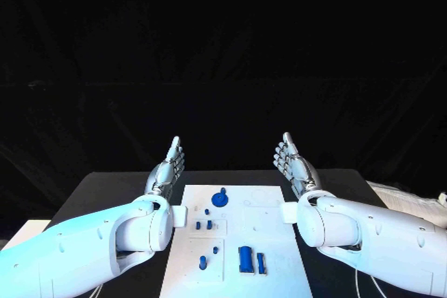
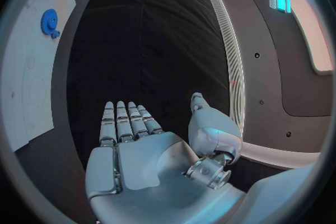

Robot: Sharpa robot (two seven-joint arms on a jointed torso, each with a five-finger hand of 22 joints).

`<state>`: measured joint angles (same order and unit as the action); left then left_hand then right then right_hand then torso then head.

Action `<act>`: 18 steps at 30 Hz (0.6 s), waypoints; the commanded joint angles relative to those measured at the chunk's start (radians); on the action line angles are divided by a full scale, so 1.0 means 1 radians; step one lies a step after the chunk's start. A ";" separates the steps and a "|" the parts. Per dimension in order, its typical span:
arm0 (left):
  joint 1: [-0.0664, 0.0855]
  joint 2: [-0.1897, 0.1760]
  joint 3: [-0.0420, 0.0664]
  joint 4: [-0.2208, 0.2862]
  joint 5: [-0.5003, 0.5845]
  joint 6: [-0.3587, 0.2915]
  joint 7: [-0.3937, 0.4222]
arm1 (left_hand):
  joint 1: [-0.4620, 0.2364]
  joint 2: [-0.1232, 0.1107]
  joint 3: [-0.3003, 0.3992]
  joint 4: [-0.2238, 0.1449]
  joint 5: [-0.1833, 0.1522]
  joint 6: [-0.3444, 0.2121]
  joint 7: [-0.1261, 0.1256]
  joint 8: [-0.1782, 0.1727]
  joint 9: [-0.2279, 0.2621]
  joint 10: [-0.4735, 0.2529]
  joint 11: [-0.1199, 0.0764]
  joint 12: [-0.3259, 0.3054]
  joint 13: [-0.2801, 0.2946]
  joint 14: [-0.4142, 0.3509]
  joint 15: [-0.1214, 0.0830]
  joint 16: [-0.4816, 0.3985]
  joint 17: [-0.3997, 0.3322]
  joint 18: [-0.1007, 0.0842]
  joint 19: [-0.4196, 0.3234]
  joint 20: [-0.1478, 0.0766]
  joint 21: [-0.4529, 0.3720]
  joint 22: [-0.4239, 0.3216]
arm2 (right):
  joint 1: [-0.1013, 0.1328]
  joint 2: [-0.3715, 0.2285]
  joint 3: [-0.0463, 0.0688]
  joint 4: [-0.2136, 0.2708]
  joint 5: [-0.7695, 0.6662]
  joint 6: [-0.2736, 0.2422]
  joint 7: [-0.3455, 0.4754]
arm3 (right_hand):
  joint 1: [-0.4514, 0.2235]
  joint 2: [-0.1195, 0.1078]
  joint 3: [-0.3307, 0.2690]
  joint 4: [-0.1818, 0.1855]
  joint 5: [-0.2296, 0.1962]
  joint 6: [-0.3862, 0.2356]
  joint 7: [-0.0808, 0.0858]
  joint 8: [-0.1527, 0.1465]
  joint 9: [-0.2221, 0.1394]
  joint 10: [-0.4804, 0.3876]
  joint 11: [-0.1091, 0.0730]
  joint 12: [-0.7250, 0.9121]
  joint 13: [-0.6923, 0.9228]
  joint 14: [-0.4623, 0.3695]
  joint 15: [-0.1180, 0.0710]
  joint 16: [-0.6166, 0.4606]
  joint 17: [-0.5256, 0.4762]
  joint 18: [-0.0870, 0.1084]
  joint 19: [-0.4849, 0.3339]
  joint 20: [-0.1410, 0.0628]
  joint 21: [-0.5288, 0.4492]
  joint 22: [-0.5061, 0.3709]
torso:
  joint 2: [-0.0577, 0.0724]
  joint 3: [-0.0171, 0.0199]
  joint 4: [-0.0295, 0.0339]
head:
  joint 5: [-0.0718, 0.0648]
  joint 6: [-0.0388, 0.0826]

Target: Assemble the parts on the task board

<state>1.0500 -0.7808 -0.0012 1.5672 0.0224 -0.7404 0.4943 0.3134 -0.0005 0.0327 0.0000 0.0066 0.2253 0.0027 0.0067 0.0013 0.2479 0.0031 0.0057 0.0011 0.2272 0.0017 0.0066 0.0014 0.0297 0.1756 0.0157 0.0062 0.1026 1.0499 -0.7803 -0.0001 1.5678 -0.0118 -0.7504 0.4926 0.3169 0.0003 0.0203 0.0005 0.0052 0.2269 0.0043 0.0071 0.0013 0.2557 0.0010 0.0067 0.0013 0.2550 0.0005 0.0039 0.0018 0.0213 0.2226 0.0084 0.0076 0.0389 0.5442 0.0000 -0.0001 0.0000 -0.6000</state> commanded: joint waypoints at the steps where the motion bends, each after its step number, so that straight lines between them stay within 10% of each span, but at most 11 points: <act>1: 0.000 0.001 0.001 0.003 -0.022 -0.030 0.026 | -0.100 0.000 -0.033 0.000 -0.007 -0.071 -0.003 -0.007 -0.001 -0.079 -0.003 -0.006 -0.001 -0.072 -0.002 -0.007 -0.001 -0.030 -0.056 -0.016 -0.006 -0.103 | 0.000 0.000 0.000 0.002 0.012 -0.020 0.027 | -0.101 0.000 -0.020 -0.001 -0.005 -0.072 -0.004 -0.007 -0.001 -0.082 -0.001 -0.007 -0.001 -0.082 -0.001 -0.004 -0.002 -0.021 -0.070 -0.008 -0.008 -0.039 | 0.000 0.0000 0.0001 | 0.000 0.000; 16: 0.000 0.001 0.001 0.003 -0.022 -0.030 0.026 | -0.199 0.000 -0.033 0.000 -0.007 -0.142 -0.003 -0.007 -0.001 -0.155 -0.003 -0.006 -0.001 -0.143 -0.002 -0.007 -0.001 -0.030 -0.176 -0.016 -0.006 -0.103 | 0.000 0.000 0.000 0.002 0.012 -0.020 0.027 | -0.198 0.000 -0.020 -0.001 -0.005 -0.143 -0.004 -0.007 -0.001 -0.161 -0.001 -0.007 -0.001 -0.161 -0.001 -0.004 -0.002 -0.021 -0.140 -0.008 -0.008 -0.039 | 0.000 0.0000 0.0001 | 0.000 0.000; 18: 0.000 0.001 0.001 0.003 -0.022 -0.030 0.026 | -0.207 0.000 -0.033 0.000 -0.007 -0.147 -0.003 -0.007 -0.001 -0.164 -0.003 -0.006 -0.001 -0.149 -0.002 -0.007 -0.001 -0.030 -0.176 -0.016 -0.006 -0.103 | 0.000 0.000 0.000 0.002 0.012 -0.020 0.027 | -0.234 0.000 -0.020 -0.001 -0.005 -0.227 -0.004 -0.007 -0.001 -0.256 -0.001 -0.007 -0.001 -0.255 -0.001 -0.004 -0.002 -0.021 -0.223 -0.008 -0.008 -0.039 | 0.000 0.0000 0.0001 | 0.000 0.000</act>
<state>1.0498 -0.7809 -0.0011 1.5675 0.0119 -0.7654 0.5013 0.1438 0.0000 0.0056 -0.0003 0.0067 0.1047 -0.0003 0.0068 0.0011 0.1147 -0.0014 0.0057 0.0014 0.1058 0.0001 0.0067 0.0014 0.0150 0.0526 0.0005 0.0062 0.0056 1.0497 -0.7802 -0.0001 1.5685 0.0037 -0.7709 0.5038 0.0904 -0.0004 0.0055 -0.0014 0.0052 0.0240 -0.0003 0.0033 0.0014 0.0387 0.0002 0.0067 0.0015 0.0268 0.0000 0.0040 0.0014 0.0060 0.0239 0.0003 0.0037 0.0017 0.5442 0.0000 0.0000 0.0000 -0.5999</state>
